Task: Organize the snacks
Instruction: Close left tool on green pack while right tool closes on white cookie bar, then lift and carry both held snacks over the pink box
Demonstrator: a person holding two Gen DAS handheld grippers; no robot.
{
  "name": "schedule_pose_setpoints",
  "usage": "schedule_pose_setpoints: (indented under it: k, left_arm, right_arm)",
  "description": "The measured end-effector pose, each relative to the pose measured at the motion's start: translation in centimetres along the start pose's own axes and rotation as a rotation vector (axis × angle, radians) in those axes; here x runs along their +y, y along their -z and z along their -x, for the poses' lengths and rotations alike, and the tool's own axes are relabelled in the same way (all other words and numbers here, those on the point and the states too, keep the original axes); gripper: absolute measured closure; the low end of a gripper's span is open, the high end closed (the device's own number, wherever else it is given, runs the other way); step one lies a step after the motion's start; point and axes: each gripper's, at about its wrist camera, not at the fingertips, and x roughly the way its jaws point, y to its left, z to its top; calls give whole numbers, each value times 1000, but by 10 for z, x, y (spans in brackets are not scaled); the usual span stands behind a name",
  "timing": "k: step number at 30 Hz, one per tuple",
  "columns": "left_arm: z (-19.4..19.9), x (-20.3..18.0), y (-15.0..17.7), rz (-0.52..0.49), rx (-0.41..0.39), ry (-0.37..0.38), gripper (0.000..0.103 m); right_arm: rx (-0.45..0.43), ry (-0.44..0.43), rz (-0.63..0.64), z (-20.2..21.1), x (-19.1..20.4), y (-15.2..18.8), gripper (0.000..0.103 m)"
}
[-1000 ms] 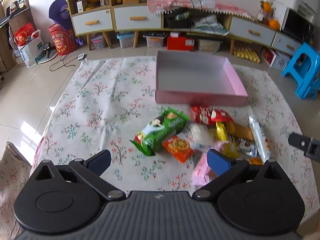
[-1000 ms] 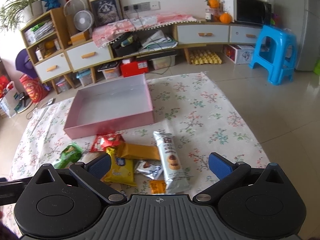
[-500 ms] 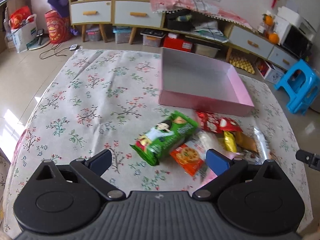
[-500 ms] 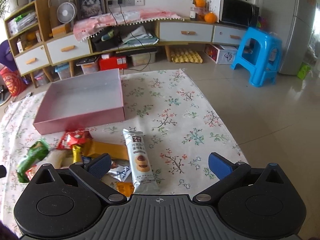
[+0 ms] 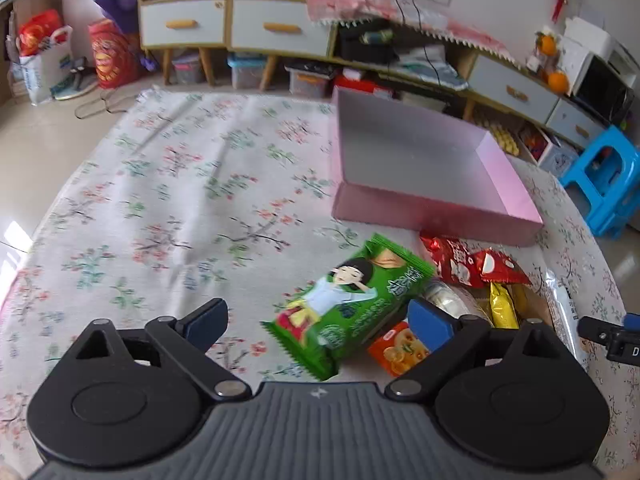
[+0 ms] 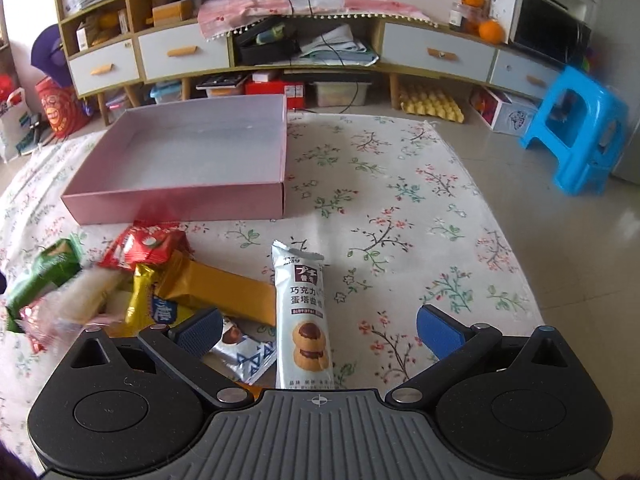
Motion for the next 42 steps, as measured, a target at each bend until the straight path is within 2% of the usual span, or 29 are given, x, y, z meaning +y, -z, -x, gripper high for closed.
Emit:
schedule_pose_setpoints:
  k: [4,11,15,18,21,22,25,28,30,35,42]
  left_arm:
    - [-11,-7,0,-54,-4,-7,8]
    - [-29,-13,1,-130,33,32,11]
    - [-33,-10,0,-112,40,50,10]
    - [-33,-9,-1,-108,39,66,16]
    - [-34,-9,-2,-121,30,81,20]
    - [-34,-7,-3,-118,32,88,21]
    - [-33,-3,-3,-103,32,98,35]
    - [-32,-5,0,-134,18,94,42]
    - [-30,-6,6,-162,-8,93,45]
    - [-35,-1,5,-98,3,116,53]
    - [-30,0,5,-57,-7,93,57]
  right_arm:
    - [11,-69,-18,-11,-7,2,1]
    - [19,-125,-22,-19,-21,8,4]
    - [12,-133,-33,-24,-21,11,11]
    - [11,-140,-35,-25,-20,12,13]
    - [16,-140,-29,-28,-20,14,26]
    - [22,-139,-38,-29,-21,14,34]
    - [26,-144,-60,-33,-26,18,45]
    - [6,-174,-98,-36,-32,26,66]
    - [-19,-194,-145,-35,-36,31,71]
    - [-33,-195,-165,-32,-34,32,73]
    - [-77,-214,-178,-18,-35,29,73]
